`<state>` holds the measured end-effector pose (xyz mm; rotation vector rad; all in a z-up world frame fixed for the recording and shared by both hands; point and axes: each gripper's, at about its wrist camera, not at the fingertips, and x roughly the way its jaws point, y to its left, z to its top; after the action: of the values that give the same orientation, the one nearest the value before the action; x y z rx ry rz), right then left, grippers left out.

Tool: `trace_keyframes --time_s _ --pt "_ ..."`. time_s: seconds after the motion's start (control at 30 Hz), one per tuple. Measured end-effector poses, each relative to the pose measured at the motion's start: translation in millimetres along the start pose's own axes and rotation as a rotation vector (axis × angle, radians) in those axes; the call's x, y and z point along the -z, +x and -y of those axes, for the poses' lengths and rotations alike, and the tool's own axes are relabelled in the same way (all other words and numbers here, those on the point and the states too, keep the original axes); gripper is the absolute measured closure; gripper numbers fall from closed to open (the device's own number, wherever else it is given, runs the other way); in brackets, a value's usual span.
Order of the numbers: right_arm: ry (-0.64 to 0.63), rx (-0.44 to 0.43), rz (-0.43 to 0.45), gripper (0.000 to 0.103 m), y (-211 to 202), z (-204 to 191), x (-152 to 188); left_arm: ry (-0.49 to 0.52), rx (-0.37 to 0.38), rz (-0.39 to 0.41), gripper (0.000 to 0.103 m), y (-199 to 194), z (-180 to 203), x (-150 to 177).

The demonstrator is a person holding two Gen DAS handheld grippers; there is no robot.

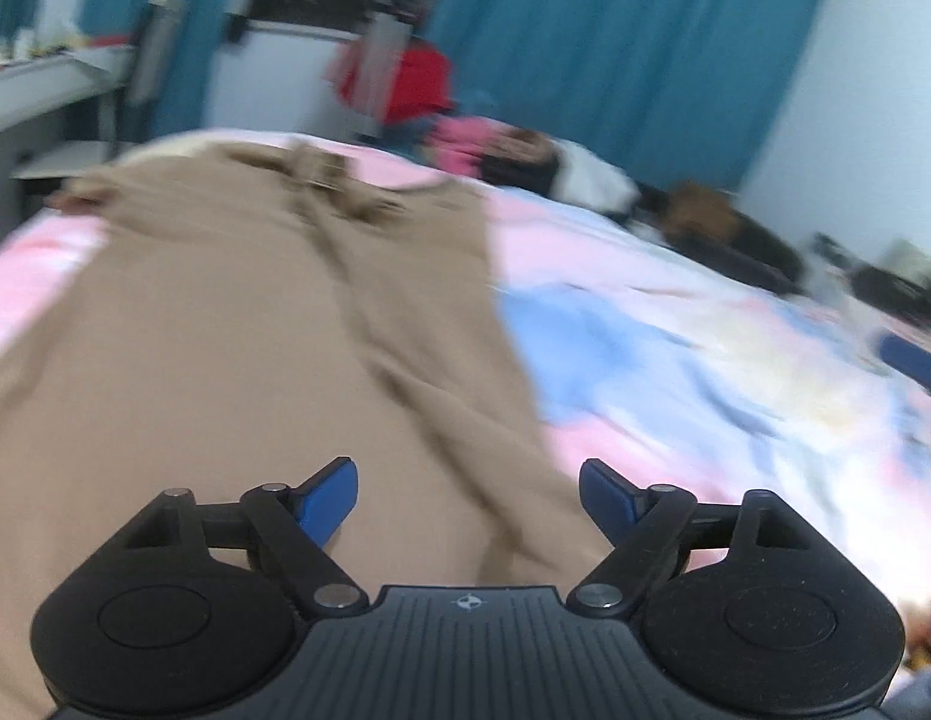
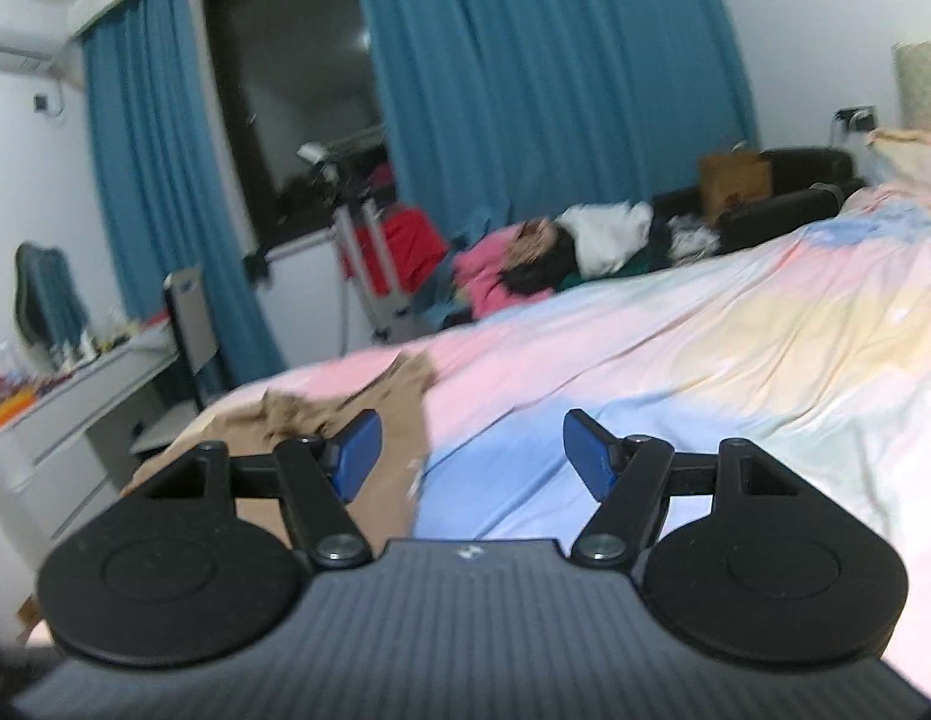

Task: Fold clothes
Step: 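Open the right gripper to release the folded side and withdraw, then grasp the other T-shirt side with the left gripper and fold it inward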

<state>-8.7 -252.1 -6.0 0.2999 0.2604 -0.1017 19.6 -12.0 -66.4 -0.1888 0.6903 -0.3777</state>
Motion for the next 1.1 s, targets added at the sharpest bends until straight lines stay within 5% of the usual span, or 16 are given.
trace_keyframes --time_s 0.23,0.57,0.67,0.7,0.77,0.8,0.83,1.1 --pt "-0.018 0.021 0.035 0.034 -15.1 32.9 -10.1 0.150 0.156 0.010 0.028 13.3 63.6 22.7" --pt "0.053 -0.045 0.041 0.034 -8.8 51.7 -10.3 0.491 0.223 -0.037 0.035 47.4 100.0 81.9" --pt "0.059 -0.039 0.007 0.034 -0.3 52.6 -7.4 0.557 0.157 -0.063 0.037 56.0 105.3 92.5" --pt "0.063 -0.032 -0.006 0.034 2.2 53.6 -6.0 0.566 0.138 -0.076 0.046 59.4 104.8 94.3" --pt "0.074 -0.017 -0.030 0.034 7.2 55.6 -3.2 0.545 0.131 -0.077 0.059 62.0 100.1 93.9" --pt "0.080 -0.010 -0.039 0.034 9.2 56.5 -1.8 0.524 0.130 -0.065 0.078 59.7 97.1 91.0" --pt "0.085 -0.003 -0.048 0.034 11.2 57.3 -0.4 0.503 0.130 -0.052 0.086 57.2 94.2 88.0" --pt "0.089 0.030 -0.081 0.034 12.1 58.0 5.9 0.093 0.161 -0.002 0.094 -10.3 37.7 40.8"
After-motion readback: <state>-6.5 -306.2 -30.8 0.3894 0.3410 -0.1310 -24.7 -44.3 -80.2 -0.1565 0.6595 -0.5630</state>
